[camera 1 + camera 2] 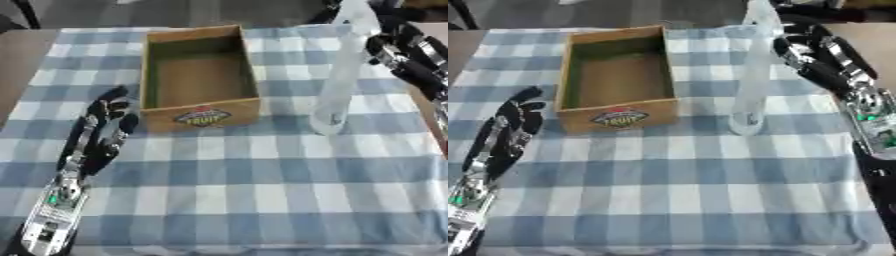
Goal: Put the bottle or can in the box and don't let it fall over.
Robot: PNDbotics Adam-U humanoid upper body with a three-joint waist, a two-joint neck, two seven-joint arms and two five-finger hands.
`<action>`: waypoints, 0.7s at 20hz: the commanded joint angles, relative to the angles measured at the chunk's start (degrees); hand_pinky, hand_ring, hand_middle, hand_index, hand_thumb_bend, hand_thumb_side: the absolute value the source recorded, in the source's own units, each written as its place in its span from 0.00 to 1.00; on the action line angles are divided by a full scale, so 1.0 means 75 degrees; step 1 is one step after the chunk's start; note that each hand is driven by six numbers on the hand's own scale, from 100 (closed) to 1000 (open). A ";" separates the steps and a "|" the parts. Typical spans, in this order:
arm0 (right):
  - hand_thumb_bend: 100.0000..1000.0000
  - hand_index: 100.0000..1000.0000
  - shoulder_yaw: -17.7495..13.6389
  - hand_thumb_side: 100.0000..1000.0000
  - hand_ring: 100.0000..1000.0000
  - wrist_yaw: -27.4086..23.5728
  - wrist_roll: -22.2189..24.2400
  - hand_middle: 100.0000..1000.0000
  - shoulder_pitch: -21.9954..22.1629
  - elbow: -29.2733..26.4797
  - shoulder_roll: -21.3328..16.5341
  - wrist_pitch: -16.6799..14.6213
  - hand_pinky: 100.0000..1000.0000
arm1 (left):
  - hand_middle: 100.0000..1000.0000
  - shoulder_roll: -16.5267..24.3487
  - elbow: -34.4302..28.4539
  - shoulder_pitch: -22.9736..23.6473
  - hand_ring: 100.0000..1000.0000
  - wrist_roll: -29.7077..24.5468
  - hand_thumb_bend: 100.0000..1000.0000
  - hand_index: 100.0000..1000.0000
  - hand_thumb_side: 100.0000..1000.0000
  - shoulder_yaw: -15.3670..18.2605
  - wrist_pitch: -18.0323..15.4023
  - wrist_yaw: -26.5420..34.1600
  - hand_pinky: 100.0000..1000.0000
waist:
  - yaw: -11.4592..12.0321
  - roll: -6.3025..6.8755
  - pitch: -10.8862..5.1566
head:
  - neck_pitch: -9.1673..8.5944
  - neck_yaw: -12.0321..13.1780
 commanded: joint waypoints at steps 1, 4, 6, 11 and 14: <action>0.32 1.00 -0.0008 0.62 0.91 0.0078 0.0027 0.87 -0.0213 -0.0025 -0.0059 -0.0039 0.65 | 0.85 0.0050 -0.0166 -0.0104 0.81 -0.0029 0.55 0.94 0.85 -0.0024 -0.0019 0.0034 0.82 | 0.0027 0.0001 -0.0108 | 0.0011 -0.0028; 0.31 1.00 0.0002 0.61 0.91 0.0074 0.0032 0.87 -0.0207 -0.0091 -0.0058 -0.0072 0.65 | 0.85 0.0045 -0.0164 -0.0105 0.81 -0.0033 0.55 0.94 0.85 -0.0024 -0.0021 0.0034 0.82 | 0.0030 0.0001 -0.0118 | 0.0009 -0.0025; 0.28 1.00 0.0018 0.58 0.91 0.0083 0.0056 0.87 -0.0152 -0.0172 -0.0087 -0.0086 0.65 | 0.85 0.0049 -0.0164 -0.0101 0.81 -0.0027 0.55 0.94 0.85 -0.0014 -0.0019 0.0031 0.82 | 0.0019 -0.0006 -0.0124 | 0.0006 -0.0018; 0.29 1.00 0.0063 0.59 0.91 0.0072 0.0140 0.87 0.0060 -0.0503 -0.0152 -0.0126 0.66 | 0.85 0.0054 -0.0150 -0.0081 0.81 -0.0019 0.55 0.94 0.85 -0.0002 -0.0015 0.0022 0.82 | -0.0036 -0.0029 -0.0136 | 0.0014 0.0024; 0.29 1.00 0.0110 0.59 0.91 0.0075 0.0168 0.87 0.0138 -0.0730 -0.0167 -0.0138 0.66 | 0.85 0.0055 -0.0144 -0.0079 0.81 -0.0022 0.55 0.94 0.85 0.0000 -0.0018 0.0017 0.82 | -0.0063 -0.0030 -0.0142 | 0.0019 0.0040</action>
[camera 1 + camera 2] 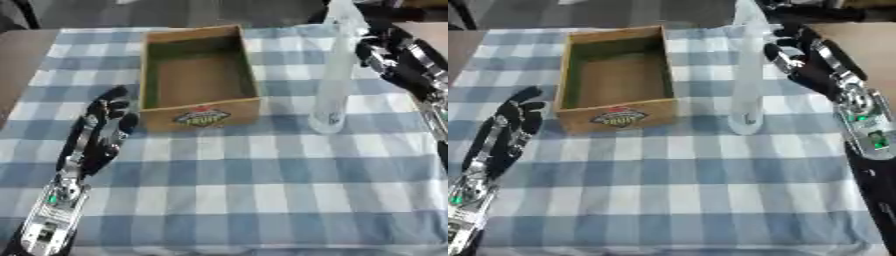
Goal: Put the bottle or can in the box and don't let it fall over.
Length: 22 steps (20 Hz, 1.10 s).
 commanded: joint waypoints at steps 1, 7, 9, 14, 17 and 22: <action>0.29 1.00 0.0025 0.59 0.91 0.0022 0.0044 0.87 -0.0075 -0.0400 -0.0219 -0.0028 0.66 | 0.85 0.0056 -0.0144 -0.0064 0.81 -0.0005 0.55 0.94 0.85 0.0037 -0.0004 0.0013 0.82 | -0.0022 -0.0003 -0.0142 | 0.0020 0.0032; 0.31 1.00 0.0090 0.60 0.91 0.0072 0.0043 0.88 -0.0039 -0.0725 -0.0246 -0.0034 0.68 | 0.85 0.0060 -0.0136 -0.0052 0.81 -0.0010 0.55 0.94 0.86 0.0046 -0.0002 0.0006 0.82 | -0.0048 0.0000 -0.0150 | 0.0030 0.0025; 0.31 1.00 0.0103 0.60 0.92 0.0106 0.0030 0.88 -0.0028 -0.0785 -0.0250 -0.0035 0.69 | 0.85 0.0059 -0.0132 -0.0051 0.81 -0.0017 0.55 0.94 0.86 0.0042 -0.0004 0.0004 0.82 | -0.0059 -0.0006 -0.0152 | 0.0033 0.0026; 0.31 1.00 0.0114 0.60 0.92 0.0163 -0.0007 0.88 -0.0056 -0.0815 -0.0235 -0.0002 0.69 | 0.85 0.0063 -0.0127 -0.0045 0.81 -0.0025 0.54 0.94 0.86 0.0038 -0.0007 0.0000 0.82 | -0.0066 -0.0007 -0.0157 | 0.0041 0.0011; 0.31 1.00 0.0107 0.60 0.92 0.0139 -0.0033 0.87 -0.0161 -0.0701 -0.0196 0.0047 0.68 | 0.85 0.0057 -0.0131 -0.0051 0.81 -0.0035 0.54 0.94 0.86 0.0025 -0.0012 0.0005 0.82 | -0.0049 0.0005 -0.0156 | 0.0036 -0.0017; 0.31 1.00 0.0082 0.60 0.92 0.0079 -0.0096 0.87 -0.0408 -0.0450 -0.0110 0.0087 0.68 | 0.85 0.0043 -0.0136 -0.0067 0.81 -0.0059 0.54 0.94 0.86 0.0004 -0.0017 0.0011 0.82 | 0.0010 0.0023 -0.0144 | 0.0017 -0.0072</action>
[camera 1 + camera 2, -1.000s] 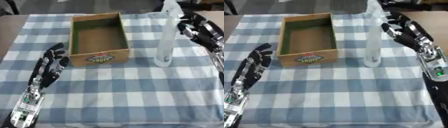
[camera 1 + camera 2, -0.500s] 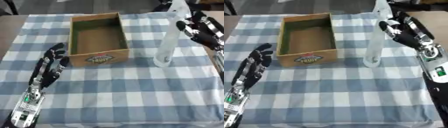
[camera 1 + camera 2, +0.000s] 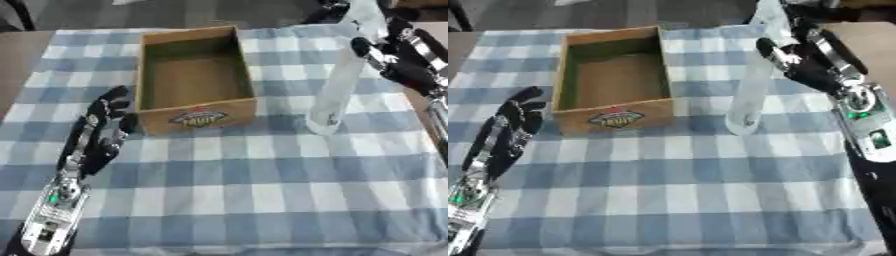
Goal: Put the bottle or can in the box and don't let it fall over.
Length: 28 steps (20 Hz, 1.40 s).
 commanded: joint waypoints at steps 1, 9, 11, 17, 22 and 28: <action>0.31 1.00 -0.0044 0.60 0.92 -0.0035 -0.0049 0.87 -0.0250 0.0070 -0.0090 0.0019 0.68 | 0.85 0.0042 -0.0140 -0.0072 0.81 -0.0035 0.54 0.94 0.86 0.0002 -0.0014 0.0012 0.82 | 0.0036 0.0001 -0.0120 | 0.0013 -0.0040; 0.31 1.00 -0.0043 0.60 0.91 0.0033 -0.0087 0.87 -0.0440 0.0358 0.0078 0.0006 0.68 | 0.85 0.0024 -0.0146 -0.0110 0.81 -0.0059 0.54 0.94 0.86 -0.0020 -0.0024 0.0015 0.82 | 0.0140 -0.0005 -0.0086 | -0.0002 -0.0080; 0.30 1.00 -0.0037 0.60 0.92 0.0045 -0.0090 0.87 -0.0466 0.0395 0.0101 -0.0002 0.68 | 0.85 0.0025 -0.0144 -0.0110 0.81 -0.0060 0.54 0.94 0.86 -0.0021 -0.0021 0.0016 0.82 | 0.0163 -0.0009 -0.0082 | -0.0002 -0.0094; 0.30 1.00 -0.0035 0.60 0.91 0.0075 -0.0104 0.87 -0.0567 0.0498 0.0213 -0.0018 0.68 | 0.85 0.0005 -0.0135 -0.0131 0.81 -0.0084 0.53 0.94 0.86 -0.0048 -0.0029 0.0024 0.82 | 0.0217 -0.0010 -0.0074 | -0.0022 -0.0135; 0.29 1.00 -0.0033 0.60 0.91 0.0066 -0.0126 0.86 -0.0655 0.0506 0.0269 -0.0028 0.68 | 0.85 0.0001 -0.0133 -0.0135 0.81 -0.0091 0.53 0.94 0.86 -0.0055 -0.0031 0.0029 0.82 | 0.0250 -0.0004 -0.0075 | -0.0022 -0.0167; 0.27 1.00 -0.0044 0.59 0.90 0.0028 -0.0151 0.84 -0.0703 0.0523 0.0304 -0.0033 0.68 | 0.85 -0.0007 -0.0122 -0.0125 0.81 -0.0104 0.53 0.94 0.87 -0.0065 -0.0032 0.0028 0.82 | 0.0254 -0.0008 -0.0075 | -0.0007 -0.0176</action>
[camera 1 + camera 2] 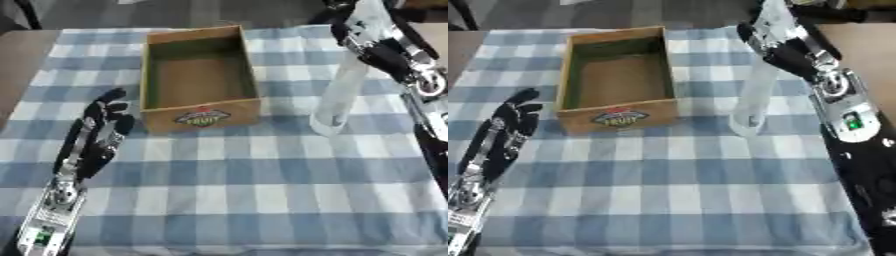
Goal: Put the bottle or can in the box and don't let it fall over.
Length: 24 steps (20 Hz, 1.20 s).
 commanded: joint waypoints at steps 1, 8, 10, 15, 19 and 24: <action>0.26 0.98 -0.0044 0.58 0.90 -0.0025 -0.0058 0.84 -0.0210 -0.0030 -0.0050 0.0001 0.68 | 0.85 0.0055 -0.0120 -0.0097 0.81 -0.0029 0.53 0.94 0.87 -0.0013 -0.0006 0.0027 0.82 | 0.0011 -0.0006 -0.0083 | -0.0004 -0.0029; 0.24 0.95 -0.0034 0.57 0.89 -0.0155 -0.0139 0.82 -0.0266 -0.0026 -0.0023 0.0017 0.69 | 0.85 0.0053 -0.0114 -0.0090 0.81 -0.0031 0.53 0.94 0.87 -0.0016 -0.0011 0.0029 0.82 | 0.0019 -0.0017 -0.0095 | 0.0003 -0.0042; 0.24 0.95 -0.0027 0.57 0.89 -0.0174 -0.0148 0.82 -0.0288 -0.0022 -0.0005 0.0019 0.69 | 0.85 0.0054 -0.0113 -0.0088 0.81 -0.0035 0.53 0.94 0.87 -0.0019 -0.0012 0.0030 0.82 | 0.0023 -0.0019 -0.0098 | 0.0006 -0.0048; 0.19 0.91 -0.0011 0.53 0.87 -0.0204 -0.0153 0.78 -0.0327 -0.0007 0.0022 -0.0004 0.68 | 0.85 0.0053 -0.0112 -0.0090 0.81 -0.0042 0.52 0.94 0.87 -0.0021 -0.0015 0.0031 0.82 | 0.0034 -0.0026 -0.0102 | 0.0010 -0.0058; 0.08 0.80 -0.0010 0.46 0.83 -0.0213 -0.0196 0.70 -0.0315 0.0003 0.0019 -0.0020 0.67 | 0.85 0.0057 -0.0108 -0.0081 0.81 -0.0042 0.52 0.94 0.87 -0.0018 -0.0014 0.0029 0.82 | 0.0028 -0.0032 -0.0105 | 0.0018 -0.0047; 0.00 0.67 -0.0005 0.36 0.80 -0.0267 -0.0262 0.56 -0.0312 -0.0005 0.0015 -0.0026 0.67 | 0.85 0.0055 -0.0108 -0.0081 0.81 -0.0043 0.52 0.94 0.87 -0.0015 -0.0017 0.0032 0.82 | 0.0016 -0.0025 -0.0109 | 0.0031 -0.0042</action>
